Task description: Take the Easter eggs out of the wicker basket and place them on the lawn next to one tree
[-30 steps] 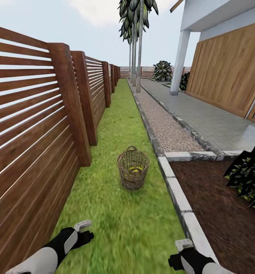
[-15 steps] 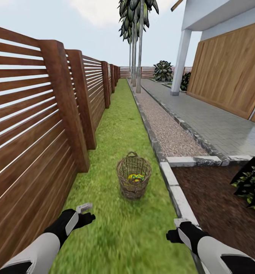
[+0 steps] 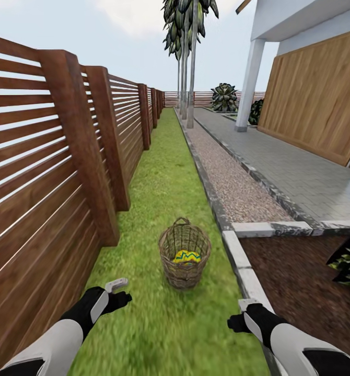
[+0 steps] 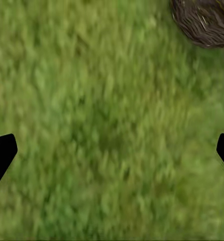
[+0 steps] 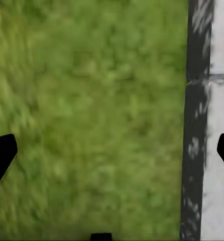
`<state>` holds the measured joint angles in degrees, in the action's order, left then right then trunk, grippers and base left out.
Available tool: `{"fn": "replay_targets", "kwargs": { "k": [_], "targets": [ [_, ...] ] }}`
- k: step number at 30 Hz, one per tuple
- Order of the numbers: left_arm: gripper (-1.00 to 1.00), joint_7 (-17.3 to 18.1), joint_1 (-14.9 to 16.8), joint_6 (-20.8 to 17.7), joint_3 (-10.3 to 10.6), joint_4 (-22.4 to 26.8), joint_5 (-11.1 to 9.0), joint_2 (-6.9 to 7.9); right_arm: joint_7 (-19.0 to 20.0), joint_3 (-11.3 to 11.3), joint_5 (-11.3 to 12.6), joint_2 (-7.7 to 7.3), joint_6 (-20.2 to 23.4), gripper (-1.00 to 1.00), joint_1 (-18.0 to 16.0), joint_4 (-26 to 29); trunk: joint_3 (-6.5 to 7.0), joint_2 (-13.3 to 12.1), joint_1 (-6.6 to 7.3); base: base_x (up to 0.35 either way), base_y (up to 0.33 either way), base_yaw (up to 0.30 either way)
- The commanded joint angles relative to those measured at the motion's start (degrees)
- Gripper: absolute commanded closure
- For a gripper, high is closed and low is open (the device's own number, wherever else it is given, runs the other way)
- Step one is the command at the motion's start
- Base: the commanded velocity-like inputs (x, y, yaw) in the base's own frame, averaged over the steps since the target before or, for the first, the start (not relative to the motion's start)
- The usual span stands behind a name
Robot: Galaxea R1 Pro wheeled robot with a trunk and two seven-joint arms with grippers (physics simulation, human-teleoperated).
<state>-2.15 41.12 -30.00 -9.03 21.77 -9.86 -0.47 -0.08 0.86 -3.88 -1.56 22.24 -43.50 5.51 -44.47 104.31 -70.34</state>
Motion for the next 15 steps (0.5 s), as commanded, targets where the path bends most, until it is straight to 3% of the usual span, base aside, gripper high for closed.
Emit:
{"fn": "replay_targets", "kwargs": {
  "k": [1, 15],
  "targets": [
    [-1.00, -0.23, 0.01, -0.32, -0.20, 0.11, -0.52, -0.02, -0.01, 0.11, -0.41, -0.01, 0.35, -1.00, -0.01, 0.11, -0.05, 0.02, -0.03, 0.329, 0.000, 0.000],
    [-1.00, -0.23, 0.01, -0.32, -0.20, 0.11, -0.52, -0.04, -0.06, -0.31, -0.29, 0.24, 0.44, -1.00, -0.01, 0.03, -0.05, 0.02, -0.03, 0.329, 0.000, 0.000]
  ]
}}
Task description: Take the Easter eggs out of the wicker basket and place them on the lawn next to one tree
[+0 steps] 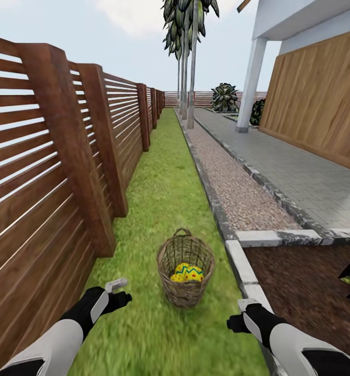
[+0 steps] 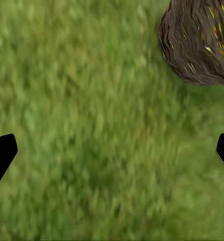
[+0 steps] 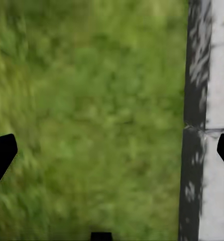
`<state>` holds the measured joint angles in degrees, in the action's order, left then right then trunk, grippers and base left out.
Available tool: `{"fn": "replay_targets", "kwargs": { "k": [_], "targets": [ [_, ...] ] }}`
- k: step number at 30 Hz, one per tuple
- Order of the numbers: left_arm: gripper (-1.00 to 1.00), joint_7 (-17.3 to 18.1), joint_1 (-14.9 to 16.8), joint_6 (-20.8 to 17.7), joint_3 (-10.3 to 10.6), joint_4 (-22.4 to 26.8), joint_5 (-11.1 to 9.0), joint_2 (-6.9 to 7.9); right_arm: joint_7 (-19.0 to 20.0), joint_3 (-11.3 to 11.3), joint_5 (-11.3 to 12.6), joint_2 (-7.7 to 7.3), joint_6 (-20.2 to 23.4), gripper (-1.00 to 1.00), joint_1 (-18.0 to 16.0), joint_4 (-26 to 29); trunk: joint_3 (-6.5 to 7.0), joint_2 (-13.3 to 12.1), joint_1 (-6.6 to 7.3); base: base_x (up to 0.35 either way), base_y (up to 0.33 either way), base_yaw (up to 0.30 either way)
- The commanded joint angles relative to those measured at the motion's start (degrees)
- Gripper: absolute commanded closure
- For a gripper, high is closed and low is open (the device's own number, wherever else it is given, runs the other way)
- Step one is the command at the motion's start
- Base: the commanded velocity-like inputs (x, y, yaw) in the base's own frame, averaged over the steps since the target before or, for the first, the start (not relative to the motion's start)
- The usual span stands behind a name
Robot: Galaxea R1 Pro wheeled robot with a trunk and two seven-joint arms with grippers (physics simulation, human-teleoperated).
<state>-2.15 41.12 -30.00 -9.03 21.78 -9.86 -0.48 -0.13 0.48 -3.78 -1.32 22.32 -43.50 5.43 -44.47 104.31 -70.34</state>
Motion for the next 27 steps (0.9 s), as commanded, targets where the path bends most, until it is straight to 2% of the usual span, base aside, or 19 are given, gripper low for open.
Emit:
{"fn": "replay_targets", "kwargs": {
  "k": [1, 6, 10, 16, 18, 21, 22, 24, 26, 27],
  "targets": [
    [-1.00, -0.23, 0.01, -0.32, -0.20, 0.11, -0.52, -0.04, 0.00, 0.07, -0.39, 0.01, 0.35, -1.00, -0.01, 0.11, -0.05, 0.02, -0.03, 0.329, 0.000, 0.000],
    [-1.00, -0.18, 0.01, -0.27, -0.31, 0.19, -0.54, 0.03, 0.04, 0.43, -0.30, -0.08, 0.40, -1.00, -0.01, 0.11, -0.05, 0.02, -0.03, 0.328, 0.000, 0.000],
    [-1.00, -0.16, 0.01, -0.21, -1.82, 0.24, -0.52, 0.02, 0.08, 0.48, -0.11, -0.06, 0.44, -1.00, -0.01, 0.11, -0.05, 0.02, -0.03, 0.047, 0.000, 0.000],
    [-1.00, -0.14, 0.01, -0.23, -2.11, 0.20, -0.52, -0.04, 0.14, 0.57, -0.01, 0.03, 0.44, -1.00, -0.01, -0.17, -0.05, 0.02, -0.03, 0.055, 0.008, 0.000],
    [-1.00, -0.14, 0.01, -0.24, -2.13, 0.20, -0.52, -0.04, 0.10, 1.80, 0.06, 0.11, 0.44, -1.00, -0.01, -0.33, -0.05, 0.02, -0.03, 0.275, 0.013, 0.000],
    [-1.00, -0.14, 0.01, -0.24, -2.13, 0.19, -0.52, -0.05, -0.26, 6.12, 0.04, 0.16, 0.55, -1.00, -0.01, -0.39, -0.05, 0.02, -0.03, 0.306, 0.005, 0.000],
    [-1.00, -0.14, 0.01, -0.24, -2.14, 0.19, -0.52, -0.05, -1.09, 10.15, -0.01, 0.17, 0.93, -1.00, -0.01, -0.40, -0.05, 0.02, -0.03, 0.318, 0.002, 0.000],
    [-1.00, -0.12, 0.01, -0.24, -2.14, 0.19, -0.52, -0.09, -4.43, 16.01, -0.12, 0.18, 1.68, -1.00, -0.01, -0.27, -0.05, 0.02, -0.03, 0.321, 0.001, 0.000],
    [-1.00, -0.03, 0.01, -0.24, -2.14, 0.25, -0.66, -0.14, -10.72, 22.21, -0.27, 0.18, 1.97, -1.00, -0.01, -0.03, -0.05, 0.02, -0.03, 0.323, 0.000, 0.000],
    [-1.00, -0.01, 0.01, -0.21, -2.14, 0.26, -0.98, -0.30, -12.89, 24.15, -0.30, 0.23, 1.92, -1.00, -0.01, 0.02, -0.05, 0.02, -0.03, 0.324, 0.000, 0.000]
  ]
}}
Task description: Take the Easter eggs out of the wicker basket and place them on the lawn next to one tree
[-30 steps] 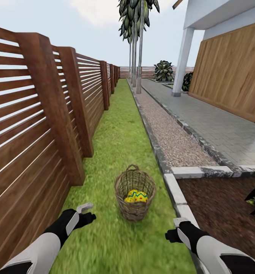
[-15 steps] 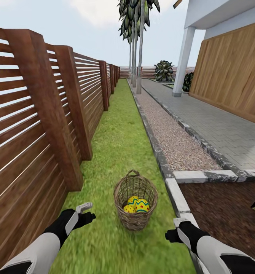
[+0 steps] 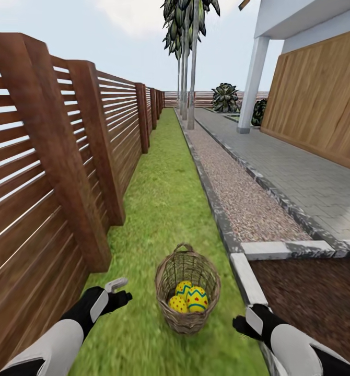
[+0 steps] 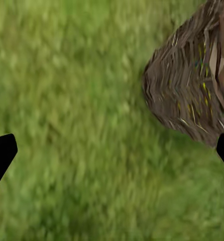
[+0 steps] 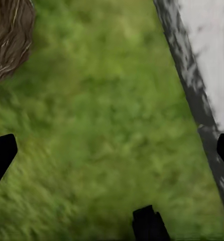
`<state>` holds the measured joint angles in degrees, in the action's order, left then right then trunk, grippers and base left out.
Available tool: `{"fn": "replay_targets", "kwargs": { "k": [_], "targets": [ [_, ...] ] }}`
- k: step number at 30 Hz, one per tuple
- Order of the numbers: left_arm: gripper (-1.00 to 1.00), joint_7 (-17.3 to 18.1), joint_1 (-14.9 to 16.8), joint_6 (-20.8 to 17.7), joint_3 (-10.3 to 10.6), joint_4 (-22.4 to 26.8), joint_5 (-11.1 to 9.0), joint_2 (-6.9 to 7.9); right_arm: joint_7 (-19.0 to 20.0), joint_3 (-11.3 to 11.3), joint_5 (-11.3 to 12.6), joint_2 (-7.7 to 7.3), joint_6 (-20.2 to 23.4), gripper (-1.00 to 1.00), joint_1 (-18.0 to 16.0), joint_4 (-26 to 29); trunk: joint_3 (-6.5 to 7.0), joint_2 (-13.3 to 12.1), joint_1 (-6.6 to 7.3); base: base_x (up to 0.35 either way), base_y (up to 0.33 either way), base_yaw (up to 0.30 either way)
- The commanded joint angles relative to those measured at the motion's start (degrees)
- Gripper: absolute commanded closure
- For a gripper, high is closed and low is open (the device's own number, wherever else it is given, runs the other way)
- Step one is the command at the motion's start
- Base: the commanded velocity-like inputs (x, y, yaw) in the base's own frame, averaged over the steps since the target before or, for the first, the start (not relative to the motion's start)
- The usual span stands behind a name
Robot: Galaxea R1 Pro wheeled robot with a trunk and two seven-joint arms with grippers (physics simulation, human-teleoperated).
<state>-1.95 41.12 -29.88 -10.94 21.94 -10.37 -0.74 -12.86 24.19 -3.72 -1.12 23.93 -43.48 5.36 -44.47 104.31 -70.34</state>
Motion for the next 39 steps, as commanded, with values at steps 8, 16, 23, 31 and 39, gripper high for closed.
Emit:
{"fn": "replay_targets", "kwargs": {
  "k": [8, 16, 23, 31, 39],
  "targets": [
    [-1.00, -0.25, 0.01, -0.18, -0.21, 0.14, -3.50, -0.99, -4.87, 7.11, -0.31, 1.25, 0.29, -1.00, -0.03, 0.05, -0.05, 0.02, -0.03, 0.324, 0.000, 0.000],
    [-1.00, -0.25, 0.01, -0.02, -0.23, 0.12, -3.60, -1.02, -6.63, 14.01, 5.95, 1.88, 0.26, -1.00, -0.03, -0.10, -0.05, 0.02, -0.03, 0.145, 0.000, 0.000],
    [-1.00, -0.25, 0.01, -0.04, -0.22, 0.20, -3.64, -1.02, -12.80, 15.82, 16.54, 4.84, -0.63, -1.00, -0.03, 0.13, -0.05, 0.02, -0.03, 0.007, 0.000, 0.000],
    [-1.00, -0.25, 0.01, -0.09, -0.27, 0.87, -3.69, -1.02, -13.27, 15.89, 20.79, 8.42, -9.87, -1.00, -0.10, 0.10, -0.05, 0.02, -0.03, 0.000, 0.000, 0.000],
    [-1.00, -0.23, 0.01, -0.13, -0.23, 1.25, -3.69, -1.07, -13.25, 15.95, 20.98, 9.34, -11.32, -1.00, -2.73, -0.06, -0.05, 0.02, -0.03, 0.000, 0.000, 0.000]
  ]
}}
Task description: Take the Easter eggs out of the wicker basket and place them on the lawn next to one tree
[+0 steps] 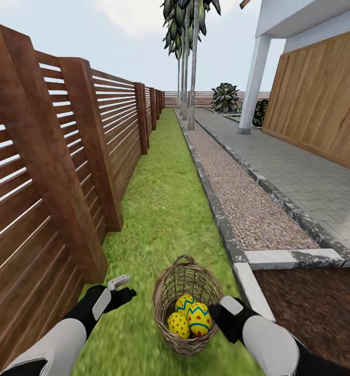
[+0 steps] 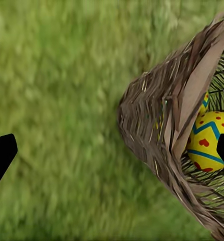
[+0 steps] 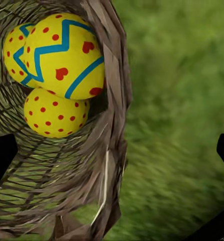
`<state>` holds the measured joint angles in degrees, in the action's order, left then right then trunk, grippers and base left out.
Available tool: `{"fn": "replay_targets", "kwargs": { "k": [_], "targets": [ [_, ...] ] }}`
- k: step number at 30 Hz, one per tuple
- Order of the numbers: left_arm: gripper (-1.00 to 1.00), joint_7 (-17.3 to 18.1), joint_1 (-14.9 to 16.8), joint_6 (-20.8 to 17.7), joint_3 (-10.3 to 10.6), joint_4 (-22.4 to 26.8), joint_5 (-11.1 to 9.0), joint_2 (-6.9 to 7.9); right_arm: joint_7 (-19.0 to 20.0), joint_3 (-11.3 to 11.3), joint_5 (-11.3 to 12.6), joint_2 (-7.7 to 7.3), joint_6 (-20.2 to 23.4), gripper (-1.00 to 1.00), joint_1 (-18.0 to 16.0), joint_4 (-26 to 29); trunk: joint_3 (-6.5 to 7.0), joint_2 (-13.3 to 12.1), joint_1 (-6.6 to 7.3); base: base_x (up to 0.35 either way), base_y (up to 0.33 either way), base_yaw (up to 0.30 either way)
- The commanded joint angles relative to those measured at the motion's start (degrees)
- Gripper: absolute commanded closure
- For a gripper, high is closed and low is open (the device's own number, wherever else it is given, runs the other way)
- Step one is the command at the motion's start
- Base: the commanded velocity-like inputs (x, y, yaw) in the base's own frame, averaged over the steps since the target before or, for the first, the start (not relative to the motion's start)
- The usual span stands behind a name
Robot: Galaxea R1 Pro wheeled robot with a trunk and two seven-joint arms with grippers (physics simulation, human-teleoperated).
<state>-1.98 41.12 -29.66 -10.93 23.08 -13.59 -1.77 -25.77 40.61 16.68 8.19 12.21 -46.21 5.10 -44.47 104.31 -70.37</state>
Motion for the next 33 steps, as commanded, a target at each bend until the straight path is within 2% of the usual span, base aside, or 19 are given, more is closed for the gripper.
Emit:
{"fn": "replay_targets", "kwargs": {
  "k": [1, 4, 8, 11, 28, 30, 33],
  "targets": [
    [-1.00, -0.20, 0.01, -0.36, -0.23, 0.12, -0.52, -0.05, -0.32, -0.47, 0.60, 0.16, 0.38, -1.00, -0.13, 0.14, -0.05, 0.02, 0.01, 0.000, 0.000, 0.000],
    [-1.00, -0.15, 0.01, -0.37, -0.23, 0.12, -0.71, -0.05, -0.26, -0.45, 1.29, 0.66, 0.36, -1.00, -0.31, 0.04, -0.05, 0.02, 0.01, 0.049, 0.000, 0.000],
    [-1.00, -0.14, 0.01, -0.36, -0.23, 0.14, -0.75, -0.07, -0.23, -0.45, 4.90, 0.87, 0.32, -1.00, -0.32, -0.16, -0.05, 0.02, 0.01, 0.244, 0.020, 0.000],
    [-1.00, -0.13, 0.01, -0.32, -0.23, 0.13, -0.74, -0.07, -0.24, -0.45, 5.75, 0.92, 0.29, -1.00, -0.30, -0.23, -0.05, 0.02, 0.01, 0.295, 0.066, 0.000],
    [-1.00, -0.13, 0.01, -0.31, -0.23, 0.12, -0.74, 0.01, -0.63, -0.45, 6.24, 0.87, -1.69, -1.00, -0.01, -1.00, -0.05, 0.02, 0.01, 0.022, 0.006, 0.000],
    [-1.00, -0.13, 0.01, -0.31, -0.23, 0.12, -0.74, 0.01, -3.33, -0.53, 6.09, 0.90, -1.50, -1.00, 0.10, -1.23, -0.05, 0.02, 0.01, 0.000, 0.000, 0.000],
    [-1.00, -0.13, 0.01, -0.31, -0.23, 0.12, -0.74, 0.08, -4.21, -0.69, 5.82, 0.82, -1.74, -1.00, 0.23, -1.30, -0.05, 0.02, 0.01, 0.000, 0.000, 0.000]
  ]
}}
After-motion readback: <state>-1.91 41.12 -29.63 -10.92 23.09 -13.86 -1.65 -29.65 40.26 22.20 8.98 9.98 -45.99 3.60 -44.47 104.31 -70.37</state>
